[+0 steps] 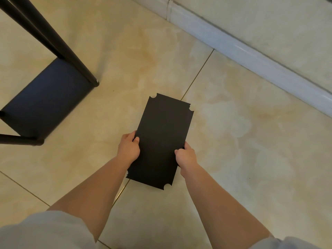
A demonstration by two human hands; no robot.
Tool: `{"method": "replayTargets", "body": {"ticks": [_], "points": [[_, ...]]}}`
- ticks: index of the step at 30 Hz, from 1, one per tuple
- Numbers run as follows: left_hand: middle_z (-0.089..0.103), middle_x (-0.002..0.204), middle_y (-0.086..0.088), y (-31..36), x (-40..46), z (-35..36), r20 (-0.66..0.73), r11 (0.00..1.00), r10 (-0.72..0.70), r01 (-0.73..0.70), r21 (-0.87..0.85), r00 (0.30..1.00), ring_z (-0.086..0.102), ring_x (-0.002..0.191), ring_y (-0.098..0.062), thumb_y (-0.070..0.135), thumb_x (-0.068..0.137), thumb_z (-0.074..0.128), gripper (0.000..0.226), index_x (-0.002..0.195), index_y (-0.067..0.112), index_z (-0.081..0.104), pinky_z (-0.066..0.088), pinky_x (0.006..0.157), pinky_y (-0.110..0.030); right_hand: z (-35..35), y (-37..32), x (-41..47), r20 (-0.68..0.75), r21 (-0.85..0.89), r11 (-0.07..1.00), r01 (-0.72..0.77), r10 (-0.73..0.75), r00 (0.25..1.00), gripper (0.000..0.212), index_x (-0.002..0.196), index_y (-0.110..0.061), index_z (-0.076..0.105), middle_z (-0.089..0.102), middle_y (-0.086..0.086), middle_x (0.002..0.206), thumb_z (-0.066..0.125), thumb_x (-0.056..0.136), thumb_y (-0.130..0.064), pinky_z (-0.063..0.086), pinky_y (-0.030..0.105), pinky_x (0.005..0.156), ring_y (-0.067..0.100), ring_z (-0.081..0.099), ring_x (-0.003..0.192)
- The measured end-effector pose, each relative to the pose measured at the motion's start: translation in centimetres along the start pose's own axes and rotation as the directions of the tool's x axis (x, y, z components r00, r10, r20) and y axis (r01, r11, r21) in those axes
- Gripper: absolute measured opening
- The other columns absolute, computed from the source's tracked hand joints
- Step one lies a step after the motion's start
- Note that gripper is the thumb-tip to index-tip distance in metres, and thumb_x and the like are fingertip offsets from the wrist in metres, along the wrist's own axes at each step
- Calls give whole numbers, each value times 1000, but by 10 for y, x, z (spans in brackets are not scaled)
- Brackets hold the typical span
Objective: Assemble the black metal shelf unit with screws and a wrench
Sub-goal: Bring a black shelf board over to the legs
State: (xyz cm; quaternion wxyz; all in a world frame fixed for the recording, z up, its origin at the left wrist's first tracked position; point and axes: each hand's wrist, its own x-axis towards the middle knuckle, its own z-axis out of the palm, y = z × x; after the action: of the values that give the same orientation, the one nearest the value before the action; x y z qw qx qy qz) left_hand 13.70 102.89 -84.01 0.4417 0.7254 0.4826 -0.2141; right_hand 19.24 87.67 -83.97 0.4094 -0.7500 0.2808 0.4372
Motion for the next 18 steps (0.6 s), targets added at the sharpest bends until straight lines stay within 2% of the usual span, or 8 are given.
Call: {"method": "replayTargets", "body": {"ticks": [5, 8, 12, 15, 18], "points": [[34, 147, -7, 2, 2, -1, -29, 1000, -8, 9, 26, 1000, 38, 132, -28, 22, 103, 33, 44, 147, 21, 31, 32, 109, -38, -5, -3, 0, 9, -46, 999, 7, -6, 1000, 51, 146, -21, 31, 36, 6, 146, 39, 98, -4, 44, 36, 99, 29, 43, 128], [33, 148, -7, 11, -3, -3, -59, 995, 21, -15, 100, 998, 38, 132, -28, 28, 101, 39, 51, 149, 21, 24, 33, 108, -40, -16, 2, -4, -45, -161, 986, 44, -52, 998, 55, 149, -19, 24, 31, 6, 150, 43, 98, -10, 42, 35, 100, 29, 40, 131], [26, 153, -5, 45, -30, -13, -158, 968, 156, -119, 221, 975, 29, 139, -28, 36, 99, 43, 60, 150, 23, 16, 30, 111, -42, -49, 1, -27, -173, -262, 965, 18, -66, 983, 58, 149, -18, 22, 30, 7, 150, 45, 95, -16, 47, 31, 91, 30, 48, 124], [24, 155, -3, 88, -67, -25, -134, 932, 251, -202, 301, 959, 28, 140, -28, 37, 99, 43, 60, 150, 25, 15, 30, 112, -43, -74, -18, -67, -164, -284, 956, 80, -130, 978, 52, 146, -16, 30, 36, 7, 147, 44, 95, -16, 44, 28, 85, 28, 52, 118], [21, 156, -2, 135, -125, -47, -93, 892, 328, -276, 357, 940, 24, 141, -25, 35, 99, 42, 59, 151, 24, 15, 25, 112, -38, -104, -43, -129, -160, -298, 943, 148, -202, 966, 50, 144, -15, 34, 36, 8, 146, 44, 95, -18, 45, 31, 91, 27, 53, 118]]}}
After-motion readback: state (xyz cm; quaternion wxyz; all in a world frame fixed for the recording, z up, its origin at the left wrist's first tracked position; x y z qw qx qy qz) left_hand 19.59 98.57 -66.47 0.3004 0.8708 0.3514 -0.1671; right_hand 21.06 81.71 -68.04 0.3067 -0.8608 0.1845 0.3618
